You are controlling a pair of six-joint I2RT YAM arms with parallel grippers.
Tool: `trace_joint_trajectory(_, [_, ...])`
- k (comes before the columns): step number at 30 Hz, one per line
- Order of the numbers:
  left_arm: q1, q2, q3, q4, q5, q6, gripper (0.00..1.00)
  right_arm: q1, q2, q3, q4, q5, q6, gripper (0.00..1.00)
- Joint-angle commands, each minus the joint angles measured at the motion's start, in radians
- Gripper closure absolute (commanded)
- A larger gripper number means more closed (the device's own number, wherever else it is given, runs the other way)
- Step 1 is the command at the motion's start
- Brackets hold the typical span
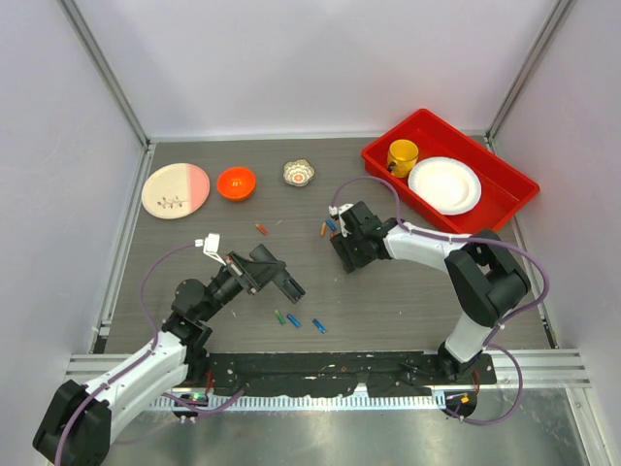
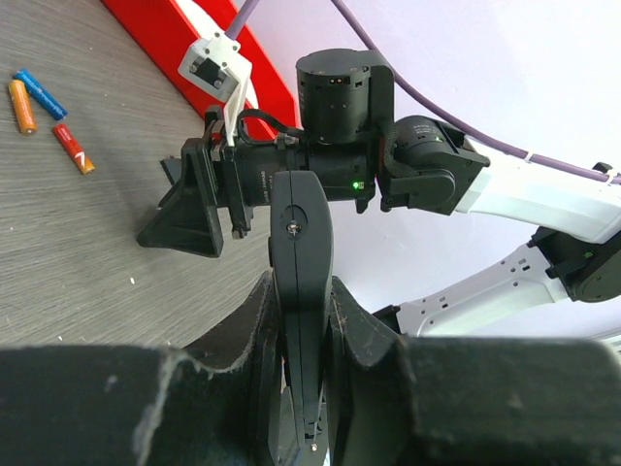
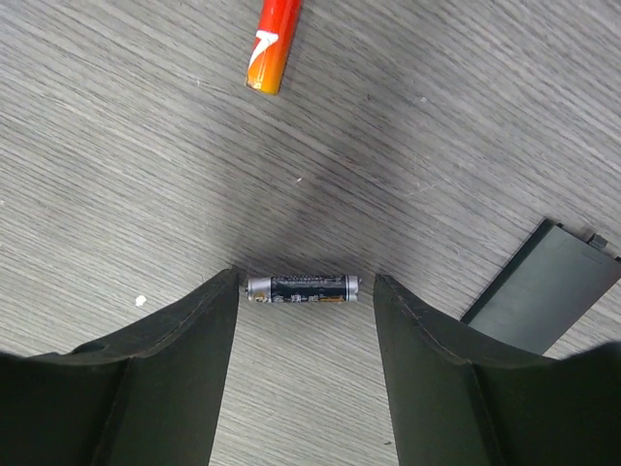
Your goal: Load the batteries into the remote control
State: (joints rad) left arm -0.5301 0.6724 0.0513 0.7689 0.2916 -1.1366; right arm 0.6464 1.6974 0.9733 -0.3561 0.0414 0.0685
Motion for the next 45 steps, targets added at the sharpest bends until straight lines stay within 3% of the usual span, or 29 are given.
trace_joint_trajectory(1, [-0.004, 0.0, 0.002, 0.061, 0.011, 0.012, 1.0, 0.001, 0.03, 0.022, 0.008, -0.011, -0.009, 0.4])
trace_joint_trajectory(14, [-0.005, -0.019, -0.008, 0.056, 0.009, 0.009, 1.0, 0.001, 0.019, 0.013, 0.0, 0.011, 0.01, 0.58])
trace_joint_trajectory(17, [-0.004, -0.019, -0.01, 0.055, 0.009, 0.008, 1.0, 0.001, -0.036, 0.005, 0.017, 0.073, 0.074, 0.68])
trace_joint_trajectory(18, [-0.005, -0.02, -0.01, 0.053, 0.008, 0.008, 1.0, 0.001, -0.062, 0.002, 0.034, 0.101, 0.112, 0.82])
trace_joint_trajectory(21, [-0.004, -0.02, -0.01, 0.053, 0.0, 0.008, 1.0, 0.002, -0.157, -0.012, 0.065, 0.188, 0.365, 0.99])
trace_joint_trajectory(25, [-0.005, -0.022, -0.008, 0.056, -0.005, 0.009, 1.0, 0.027, -0.226, -0.059, 0.086, 0.267, 0.817, 0.99])
trace_joint_trajectory(28, [-0.004, -0.023, -0.007, 0.056, -0.006, 0.006, 1.0, 0.082, -0.245, -0.073, 0.036, 0.417, 1.063, 0.99])
trace_joint_trajectory(32, [-0.004, -0.028, -0.008, 0.056, -0.016, 0.0, 1.0, 0.151, -0.212, -0.021, -0.223, 0.563, 1.586, 0.99])
trace_joint_trajectory(36, [-0.004, -0.037, -0.016, 0.055, -0.019, -0.002, 1.0, 0.219, -0.228, -0.058, -0.211, 0.699, 1.727, 0.99])
trace_joint_trajectory(42, [-0.005, -0.062, -0.024, 0.035, -0.026, 0.0, 1.0, 0.219, 0.014, 0.198, -0.565, 0.721, 1.837, 0.99])
trace_joint_trajectory(45, [-0.004, -0.065, -0.024, 0.032, -0.026, 0.0, 1.0, 0.216, 0.079, 0.231, -0.58, 0.712, 1.828, 0.99])
